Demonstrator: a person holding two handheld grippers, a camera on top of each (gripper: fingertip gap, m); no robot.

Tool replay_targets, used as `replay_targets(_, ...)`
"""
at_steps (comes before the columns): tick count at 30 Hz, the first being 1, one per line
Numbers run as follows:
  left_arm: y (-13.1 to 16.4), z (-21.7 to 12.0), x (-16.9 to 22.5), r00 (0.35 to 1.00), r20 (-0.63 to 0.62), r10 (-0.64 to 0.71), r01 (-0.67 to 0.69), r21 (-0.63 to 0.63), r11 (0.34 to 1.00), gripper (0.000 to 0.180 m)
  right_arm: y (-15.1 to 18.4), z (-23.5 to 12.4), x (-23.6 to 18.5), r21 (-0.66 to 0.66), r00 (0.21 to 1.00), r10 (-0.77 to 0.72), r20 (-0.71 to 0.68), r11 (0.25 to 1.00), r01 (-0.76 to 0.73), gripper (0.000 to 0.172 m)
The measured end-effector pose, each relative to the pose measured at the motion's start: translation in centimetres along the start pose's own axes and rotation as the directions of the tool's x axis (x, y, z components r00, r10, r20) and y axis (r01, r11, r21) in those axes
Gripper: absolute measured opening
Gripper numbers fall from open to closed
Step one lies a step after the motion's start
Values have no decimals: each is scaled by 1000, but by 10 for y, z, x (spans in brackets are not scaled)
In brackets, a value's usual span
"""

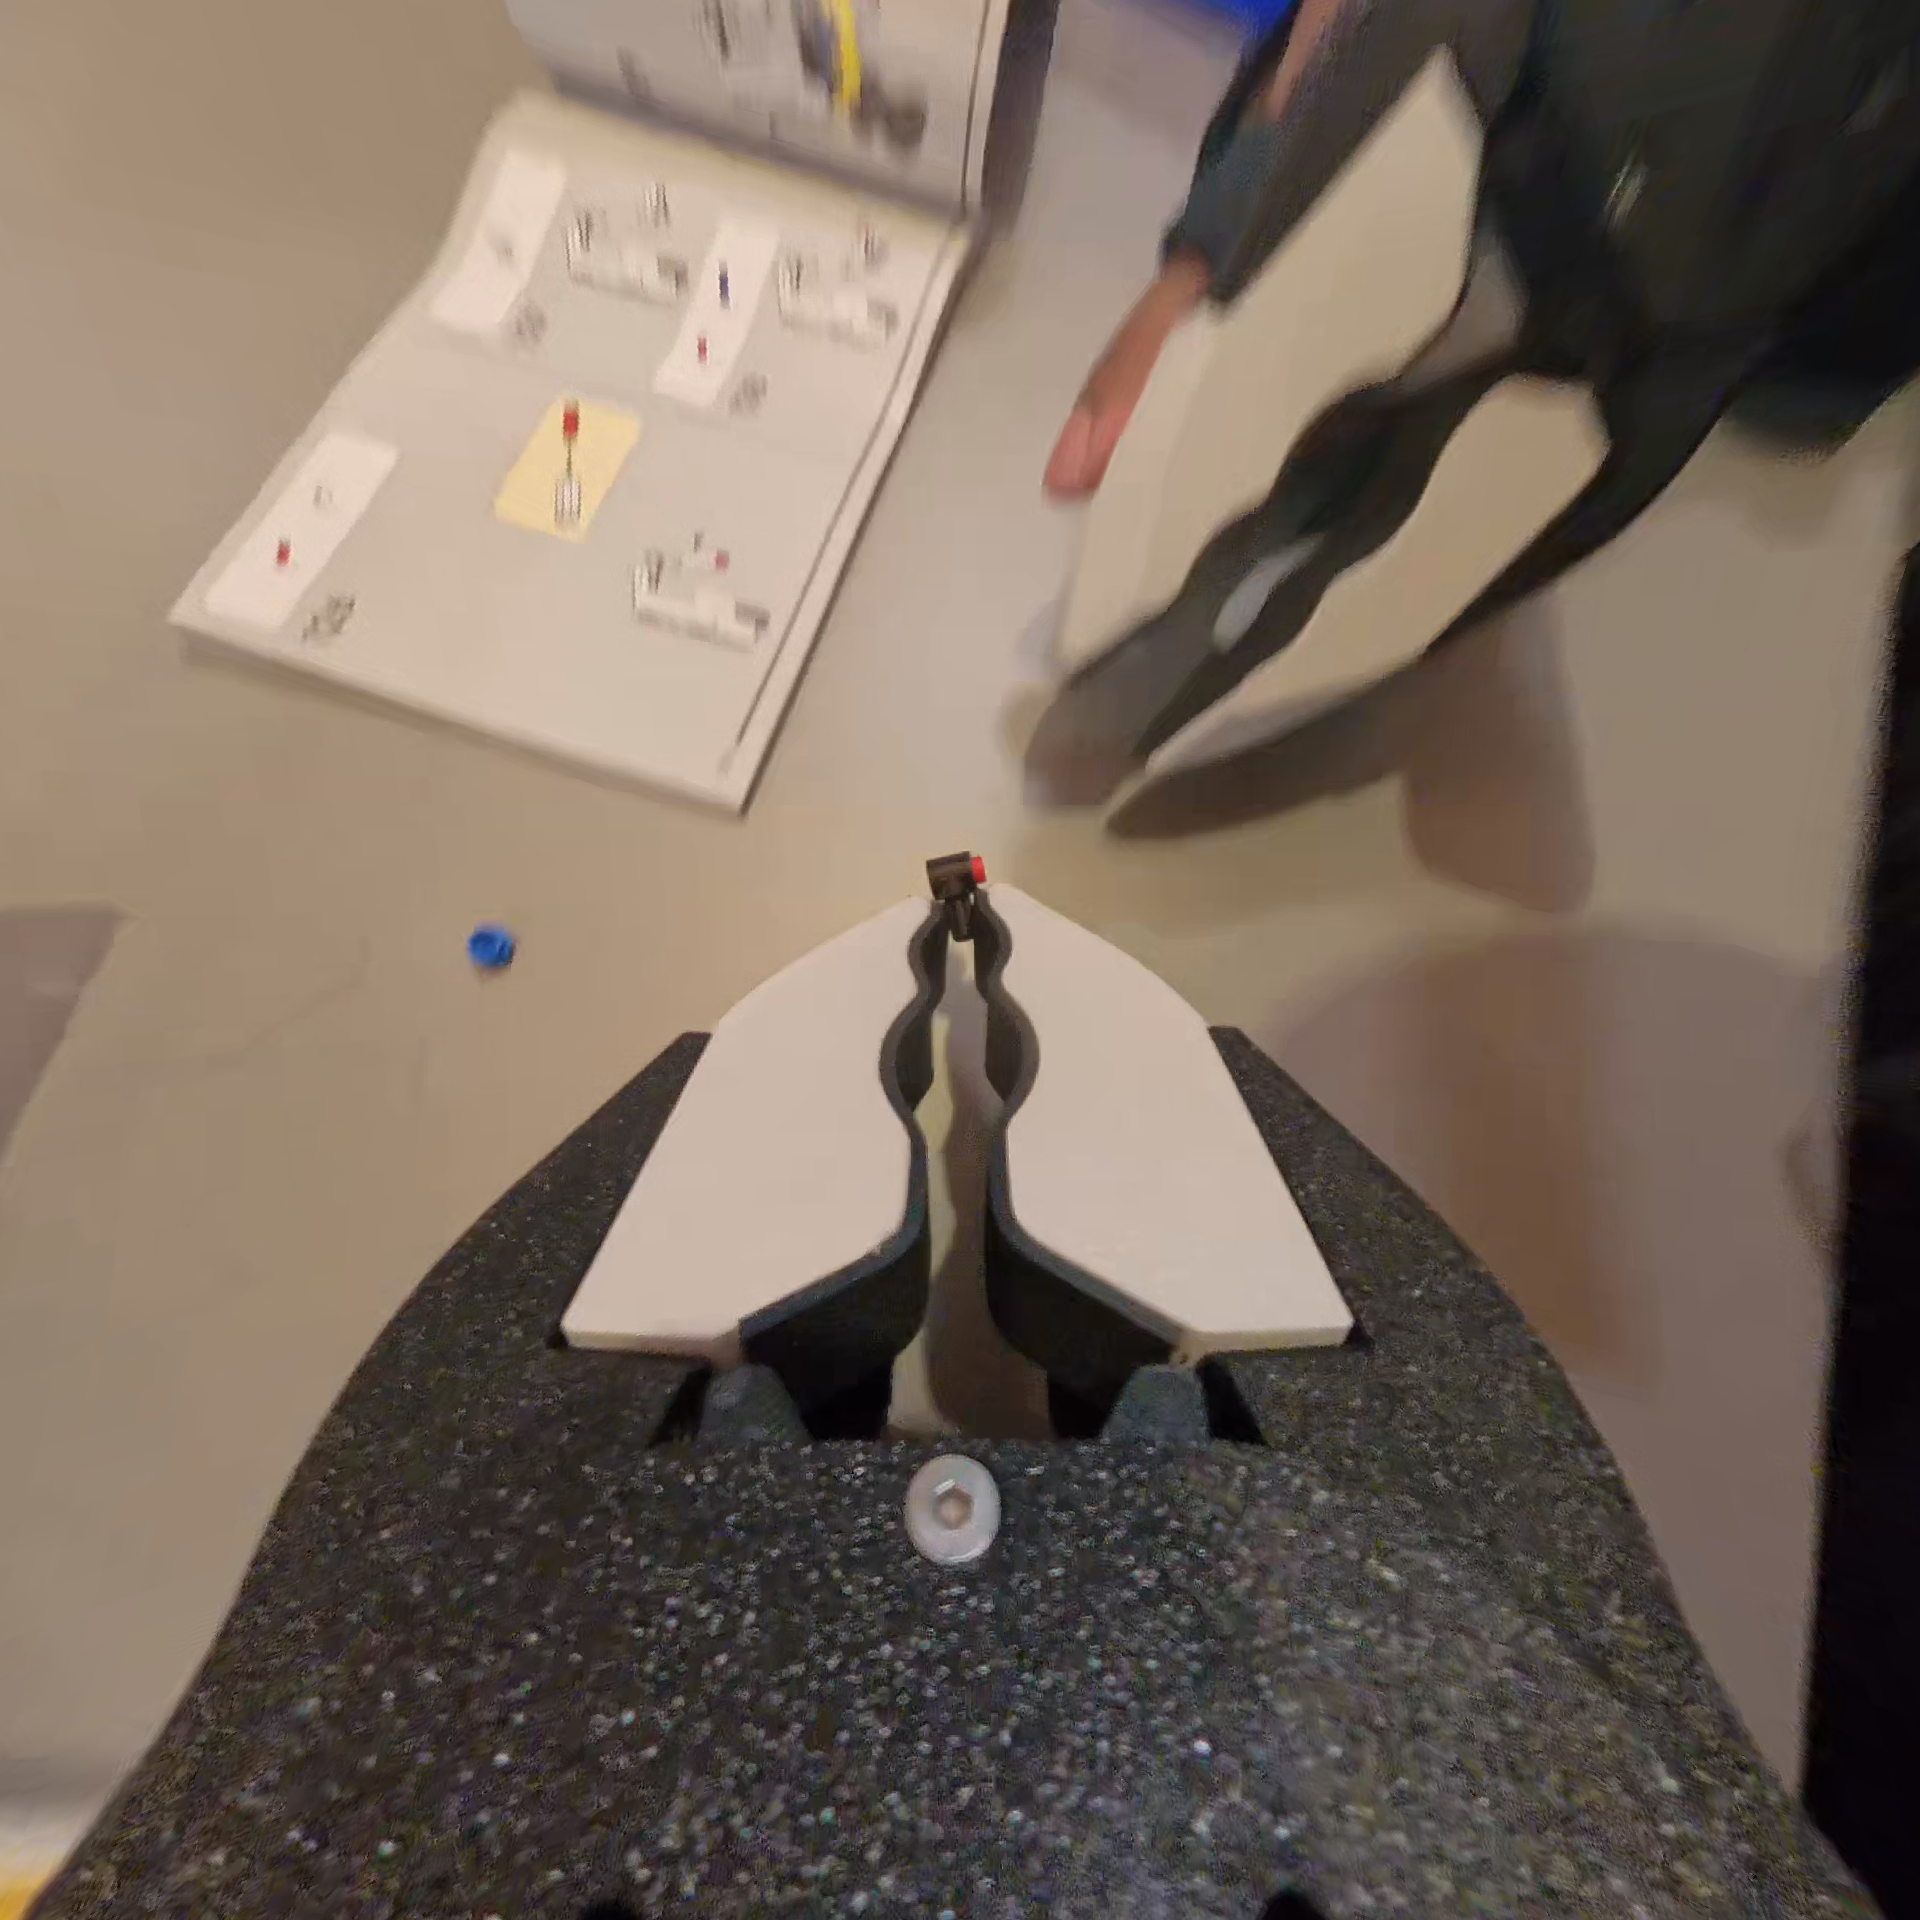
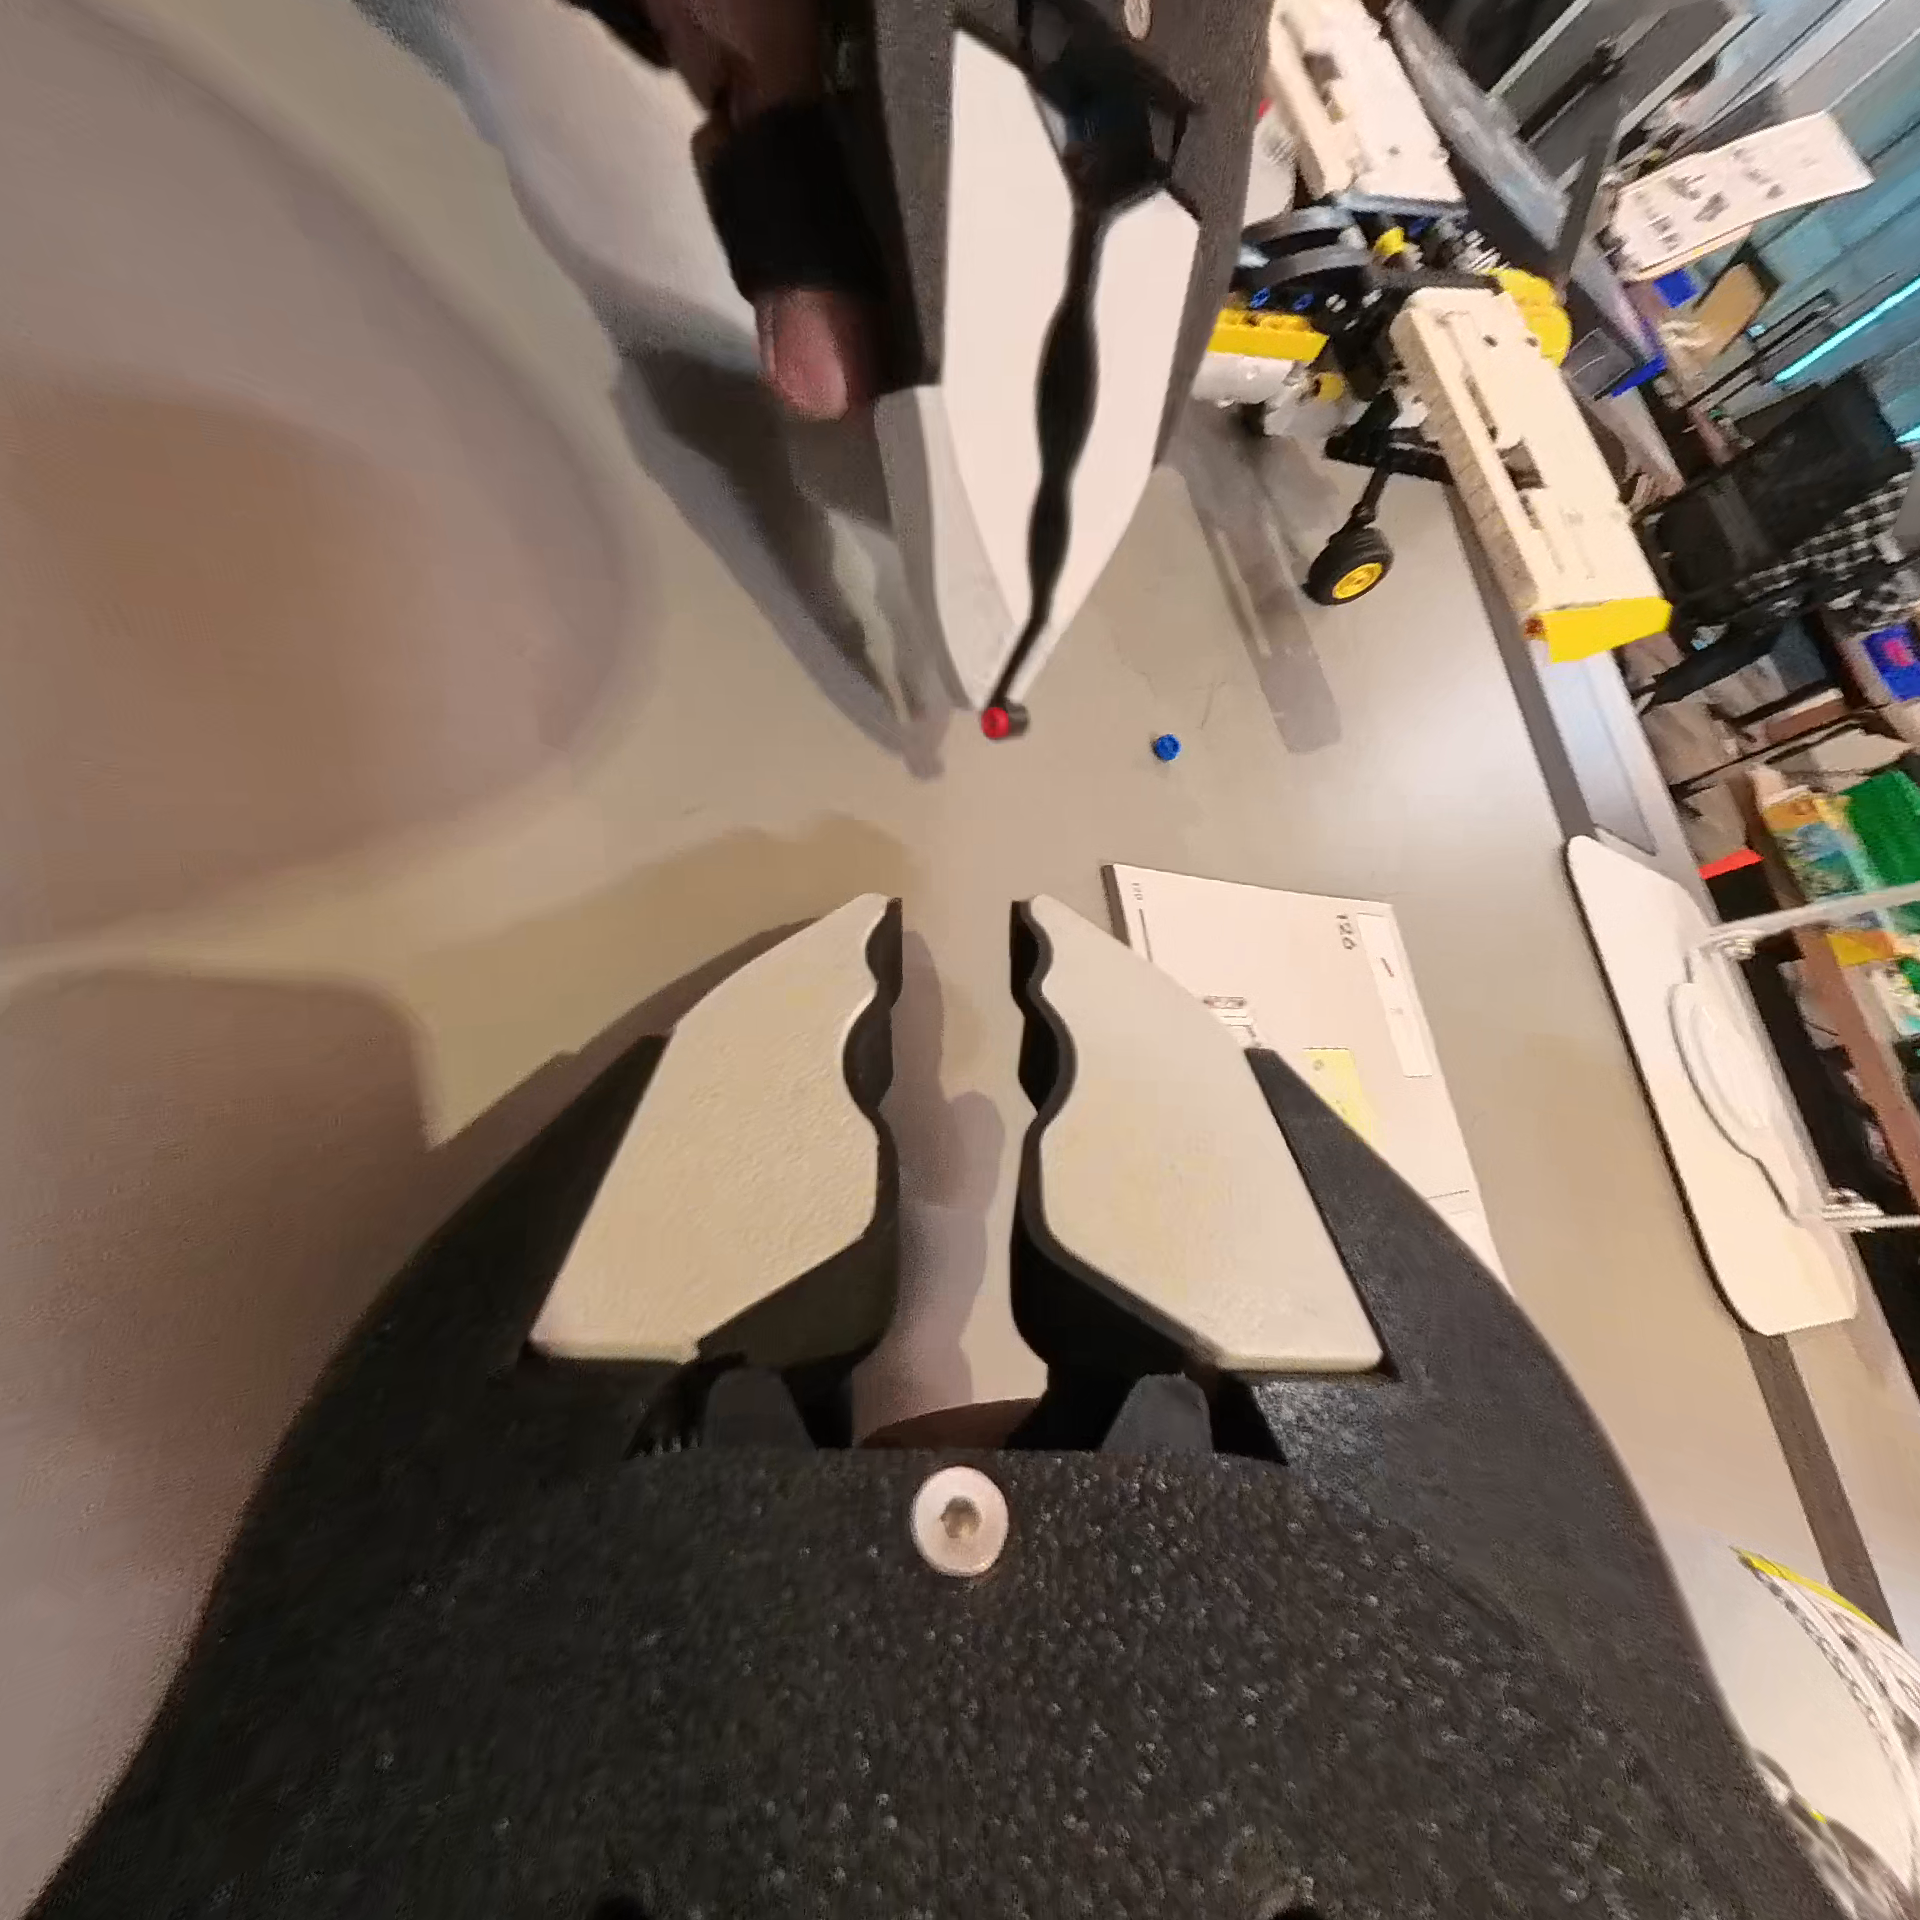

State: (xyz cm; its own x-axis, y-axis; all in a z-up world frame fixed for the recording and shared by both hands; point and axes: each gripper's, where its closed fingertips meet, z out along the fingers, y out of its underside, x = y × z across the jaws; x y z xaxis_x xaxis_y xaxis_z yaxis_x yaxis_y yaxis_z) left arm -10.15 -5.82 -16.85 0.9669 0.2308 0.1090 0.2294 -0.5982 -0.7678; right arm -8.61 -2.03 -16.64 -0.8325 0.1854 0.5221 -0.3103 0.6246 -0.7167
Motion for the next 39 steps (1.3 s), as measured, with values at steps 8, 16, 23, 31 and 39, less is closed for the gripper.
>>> replay_targets(8, -68, 31, -14, 980, -77, -184, 198, 232, 952, 5, 4, -26, 54, 34, 936, -3, -351, 999, 16, 18)
replay_targets(16, -69, 47, -1, 991, -72, -109, 124, 270, 955, 5, 19, -24, 56, -53, 914, -102, -392, 995, 88, 10)
replay_targets(23, -71, 38, 6, 988, 48, 150, -157, 319, 935, 5, 14, -27, 45, 89, 971, 31, -238, 996, -10, 16)
replay_targets(31, -64, 35, 14, 573, 381, 726, -807, 107, 581, 5, 7, -33, 28, 154, 994, 17, -113, 988, 1, 21)
replay_targets(39, -55, 34, 27, 227, 400, 888, -964, -39, 264, 5, 5, -29, 13, 144, 995, -69, -70, 987, 78, 21)
